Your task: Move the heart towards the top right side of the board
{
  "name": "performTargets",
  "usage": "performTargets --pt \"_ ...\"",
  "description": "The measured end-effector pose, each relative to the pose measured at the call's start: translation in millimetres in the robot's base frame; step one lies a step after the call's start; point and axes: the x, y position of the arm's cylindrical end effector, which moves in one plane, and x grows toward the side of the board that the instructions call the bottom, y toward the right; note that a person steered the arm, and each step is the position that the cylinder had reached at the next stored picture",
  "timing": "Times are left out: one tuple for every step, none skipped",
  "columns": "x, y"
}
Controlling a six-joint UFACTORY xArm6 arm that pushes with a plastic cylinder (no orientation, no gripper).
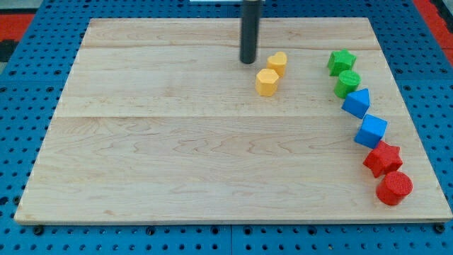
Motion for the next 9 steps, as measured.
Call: performTargets --pt "29 -6" --pt "24 33" --pt "20 83" --pt "23 79" --pt "22 86" --pt "-12 110" --pt "-53 139" --pt "-62 145" --pt "-83 130"
